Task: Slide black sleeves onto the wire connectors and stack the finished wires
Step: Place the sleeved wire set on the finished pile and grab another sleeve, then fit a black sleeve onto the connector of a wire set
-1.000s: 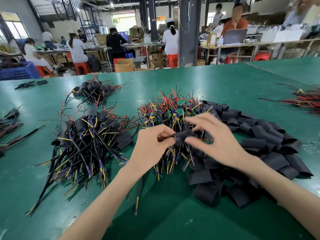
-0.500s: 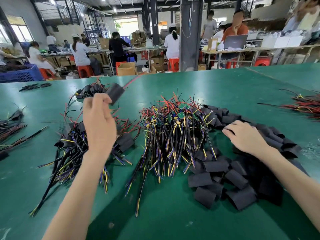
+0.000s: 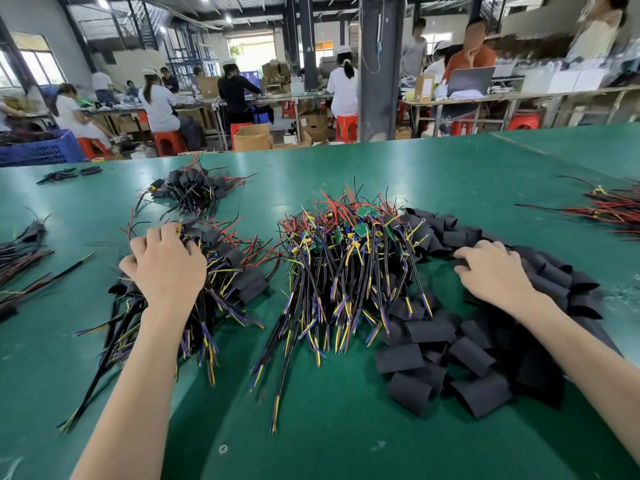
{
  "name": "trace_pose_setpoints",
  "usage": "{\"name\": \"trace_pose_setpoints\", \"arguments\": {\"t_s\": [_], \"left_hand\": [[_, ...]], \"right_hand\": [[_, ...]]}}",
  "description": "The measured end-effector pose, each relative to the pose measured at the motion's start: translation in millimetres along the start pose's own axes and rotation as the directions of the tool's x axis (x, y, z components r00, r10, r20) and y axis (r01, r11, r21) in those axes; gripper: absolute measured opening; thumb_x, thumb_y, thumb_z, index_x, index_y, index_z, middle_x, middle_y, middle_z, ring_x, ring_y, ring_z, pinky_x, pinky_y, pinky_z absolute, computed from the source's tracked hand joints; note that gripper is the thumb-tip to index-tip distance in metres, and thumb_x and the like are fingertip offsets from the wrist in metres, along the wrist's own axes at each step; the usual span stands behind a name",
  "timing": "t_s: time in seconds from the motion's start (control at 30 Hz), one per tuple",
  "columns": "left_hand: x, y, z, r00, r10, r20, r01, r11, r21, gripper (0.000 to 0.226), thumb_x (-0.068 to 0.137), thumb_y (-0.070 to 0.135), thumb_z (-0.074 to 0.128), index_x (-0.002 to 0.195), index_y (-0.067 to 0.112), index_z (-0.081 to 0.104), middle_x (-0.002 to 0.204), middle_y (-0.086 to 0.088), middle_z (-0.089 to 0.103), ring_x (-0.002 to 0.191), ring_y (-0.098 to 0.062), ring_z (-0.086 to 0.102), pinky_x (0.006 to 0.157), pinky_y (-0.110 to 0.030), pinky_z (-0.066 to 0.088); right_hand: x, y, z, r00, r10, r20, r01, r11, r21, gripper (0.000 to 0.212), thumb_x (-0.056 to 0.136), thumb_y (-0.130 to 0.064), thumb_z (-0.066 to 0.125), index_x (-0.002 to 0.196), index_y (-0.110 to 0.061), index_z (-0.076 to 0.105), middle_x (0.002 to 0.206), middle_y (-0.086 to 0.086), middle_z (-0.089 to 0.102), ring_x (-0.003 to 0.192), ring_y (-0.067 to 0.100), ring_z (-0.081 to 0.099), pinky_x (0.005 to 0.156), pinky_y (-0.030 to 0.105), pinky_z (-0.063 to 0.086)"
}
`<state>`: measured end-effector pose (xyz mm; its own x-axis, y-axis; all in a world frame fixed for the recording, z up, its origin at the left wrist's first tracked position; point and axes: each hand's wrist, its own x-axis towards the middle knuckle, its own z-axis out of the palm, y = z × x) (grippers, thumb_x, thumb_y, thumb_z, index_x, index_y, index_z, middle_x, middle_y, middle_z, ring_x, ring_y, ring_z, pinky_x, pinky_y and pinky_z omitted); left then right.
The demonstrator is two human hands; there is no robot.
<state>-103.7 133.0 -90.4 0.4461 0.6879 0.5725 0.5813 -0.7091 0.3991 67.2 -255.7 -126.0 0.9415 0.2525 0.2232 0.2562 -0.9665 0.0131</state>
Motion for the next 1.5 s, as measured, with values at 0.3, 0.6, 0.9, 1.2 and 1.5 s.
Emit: {"name": "trace_pose_setpoints", "arguments": {"t_s": [0.3,0.6,0.9,1.2,1.5], "left_hand": [[-12.3,59.4,-18.9,0.982,0.064,-0.177,-0.084,0.991,-0.105,0.043,0.082,0.018,0.055,0.123,0.005,0.048,0.13,-0.021,0.044,0.122,-0.037,0.037,0.098,-0.047,0.028],[-14.2,199.4,36.7,0.801,0.461,0.382,-0.283,0.854,-0.436,0.027,0.095,0.015,0.043,0.077,0.006,0.062,0.078,-0.003,0.063,0.068,-0.022,0.059,0.072,-0.031,0.052],[-8.5,235.1,62.9,0.784,0.335,0.522,-0.226,0.938,-0.262,0.02,0.081,0.025,0.062,0.079,0.005,0.057,0.085,-0.009,0.063,0.084,-0.028,0.064,0.078,-0.033,0.051],[15.3,236.9,14.4,0.743,0.175,0.646,0.48,0.533,-0.696,0.012,0.089,-0.006,0.037,0.083,0.004,0.042,0.076,-0.011,0.039,0.063,-0.023,0.042,0.059,-0.034,0.048],[33.2,221.8,-26.0,0.749,0.355,0.56,0.173,0.71,-0.682,0.03,0.094,-0.002,0.041,0.121,-0.008,0.054,0.077,-0.006,0.055,0.058,-0.012,0.051,0.059,-0.024,0.048]], "right_hand": [[-2.6,-4.7,-5.3,0.987,-0.093,-0.13,0.075,0.988,-0.133,0.034,0.095,-0.022,0.043,0.128,-0.022,0.045,0.11,0.002,0.06,0.105,0.023,0.057,0.094,0.037,0.033],[-2.2,-2.0,-5.2,0.985,-0.09,-0.146,0.097,0.994,0.041,0.058,0.086,-0.001,0.046,0.141,-0.017,0.037,0.114,0.016,0.039,0.098,0.035,0.045,0.091,0.042,0.032],[-4.8,-5.4,-5.6,0.967,-0.101,-0.234,0.144,0.974,0.174,0.062,0.076,0.009,0.047,0.135,-0.01,0.045,0.113,0.018,0.04,0.097,0.038,0.045,0.092,0.044,0.031],[-4.7,-13.4,-6.3,0.918,-0.07,-0.39,0.229,0.897,0.378,0.055,0.079,0.015,0.047,0.131,-0.004,0.049,0.117,0.022,0.039,0.098,0.041,0.048,0.088,0.041,0.039],[-11.6,-21.7,-8.2,0.898,-0.082,-0.433,0.302,0.831,0.468,0.037,0.096,-0.002,0.043,0.132,0.0,0.047,0.119,0.024,0.04,0.089,0.034,0.049,0.087,0.029,0.031]]}}
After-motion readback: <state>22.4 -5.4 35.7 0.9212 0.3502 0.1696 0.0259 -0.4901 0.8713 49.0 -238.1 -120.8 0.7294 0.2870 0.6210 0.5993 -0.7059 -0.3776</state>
